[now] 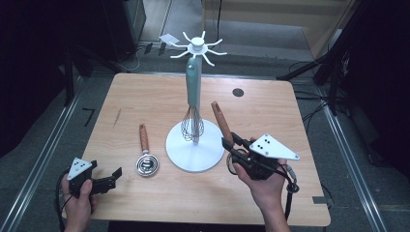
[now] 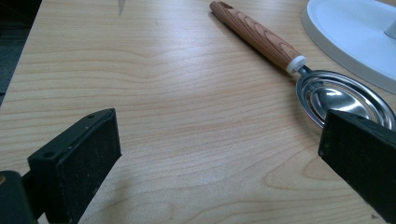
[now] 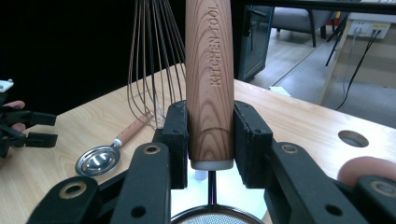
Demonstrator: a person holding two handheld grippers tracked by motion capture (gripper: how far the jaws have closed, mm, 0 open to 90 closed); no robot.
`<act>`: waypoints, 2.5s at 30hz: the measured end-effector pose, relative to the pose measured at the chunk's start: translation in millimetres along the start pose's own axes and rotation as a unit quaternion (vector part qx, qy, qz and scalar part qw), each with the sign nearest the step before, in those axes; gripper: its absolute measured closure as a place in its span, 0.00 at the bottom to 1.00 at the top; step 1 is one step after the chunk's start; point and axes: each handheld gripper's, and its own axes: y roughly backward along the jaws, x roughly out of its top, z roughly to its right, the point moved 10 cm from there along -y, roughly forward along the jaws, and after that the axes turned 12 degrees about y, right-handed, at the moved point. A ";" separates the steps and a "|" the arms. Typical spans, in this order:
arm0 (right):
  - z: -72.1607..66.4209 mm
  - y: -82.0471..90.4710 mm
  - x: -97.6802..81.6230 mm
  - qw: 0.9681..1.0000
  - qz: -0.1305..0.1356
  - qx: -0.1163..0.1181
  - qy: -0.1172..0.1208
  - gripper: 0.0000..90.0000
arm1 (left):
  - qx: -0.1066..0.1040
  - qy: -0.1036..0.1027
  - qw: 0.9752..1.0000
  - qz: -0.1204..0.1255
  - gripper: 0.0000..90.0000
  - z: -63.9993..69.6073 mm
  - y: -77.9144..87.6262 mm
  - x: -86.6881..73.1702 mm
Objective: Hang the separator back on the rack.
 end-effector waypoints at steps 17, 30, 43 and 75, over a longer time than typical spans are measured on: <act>3.6 6.6 21.8 0.999 0.026 -0.019 0.003 0.78 | 0.004 -0.004 1.000 0.000 0.00 -0.3 -0.2 -0.4; 4.3 8.0 43.7 0.998 0.059 -0.027 0.001 0.78 | 0.007 -0.004 1.000 0.000 0.00 -0.5 -0.1 -0.7; 2.4 9.7 60.4 0.997 0.073 -0.031 0.007 0.78 | 0.008 -0.003 1.000 -0.003 0.00 -0.3 -0.1 -1.3; 6.2 21.7 84.1 0.993 0.106 -0.045 0.011 0.78 | 0.008 -0.006 1.000 -0.002 0.00 0.1 -0.2 -1.3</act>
